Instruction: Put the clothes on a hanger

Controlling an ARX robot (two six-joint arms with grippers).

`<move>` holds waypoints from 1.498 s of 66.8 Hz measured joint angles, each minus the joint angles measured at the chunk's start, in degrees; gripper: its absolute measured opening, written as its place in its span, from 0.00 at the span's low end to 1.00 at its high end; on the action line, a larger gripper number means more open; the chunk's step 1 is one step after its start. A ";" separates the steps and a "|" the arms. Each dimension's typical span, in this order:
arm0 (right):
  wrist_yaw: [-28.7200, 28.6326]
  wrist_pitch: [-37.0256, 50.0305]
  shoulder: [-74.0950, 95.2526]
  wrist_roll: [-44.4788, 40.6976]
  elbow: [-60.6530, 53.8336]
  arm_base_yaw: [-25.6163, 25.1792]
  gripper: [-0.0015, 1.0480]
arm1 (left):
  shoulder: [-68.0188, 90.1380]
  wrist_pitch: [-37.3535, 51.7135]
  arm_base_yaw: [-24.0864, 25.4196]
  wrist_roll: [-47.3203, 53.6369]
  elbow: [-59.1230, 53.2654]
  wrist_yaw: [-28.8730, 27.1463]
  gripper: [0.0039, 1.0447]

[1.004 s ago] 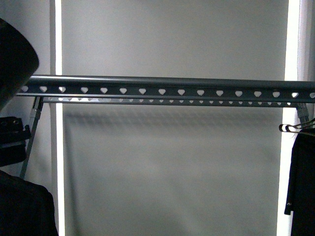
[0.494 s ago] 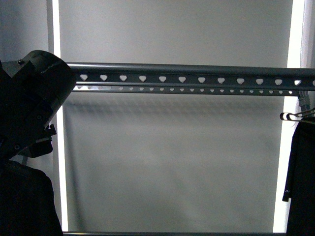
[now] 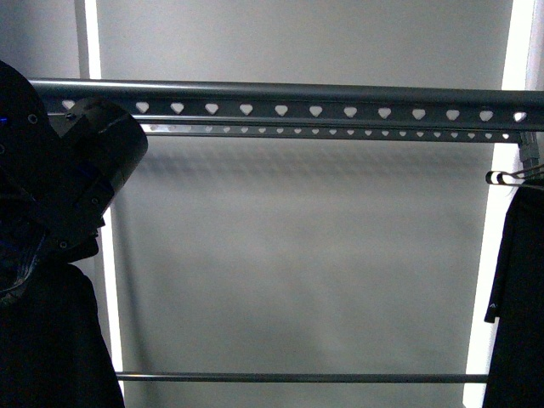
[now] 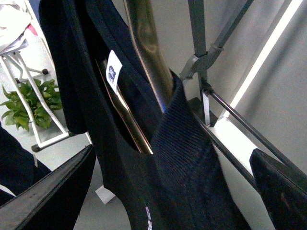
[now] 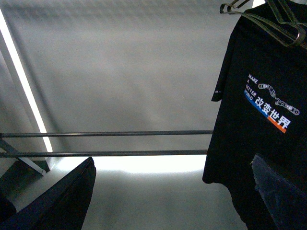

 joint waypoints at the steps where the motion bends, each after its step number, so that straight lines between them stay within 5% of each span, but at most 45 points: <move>1: 0.00 0.00 0.00 0.00 0.00 0.00 0.93 | 0.20 -0.33 0.26 -0.09 0.04 0.04 0.94; 18: 0.00 0.00 0.00 0.00 0.00 0.00 0.93 | 4.31 -2.49 3.21 -0.24 1.53 2.47 0.94; 38: 0.00 0.00 0.00 0.00 0.00 0.00 0.93 | 4.39 0.55 2.58 3.85 1.73 3.54 0.55; 70: 0.00 0.00 0.00 0.00 0.00 0.00 0.93 | 1.57 6.58 0.52 11.32 1.57 6.84 0.53; 100: 0.00 0.00 0.00 0.00 0.00 0.00 0.93 | -18.45 26.95 -4.98 26.51 -11.61 25.35 0.52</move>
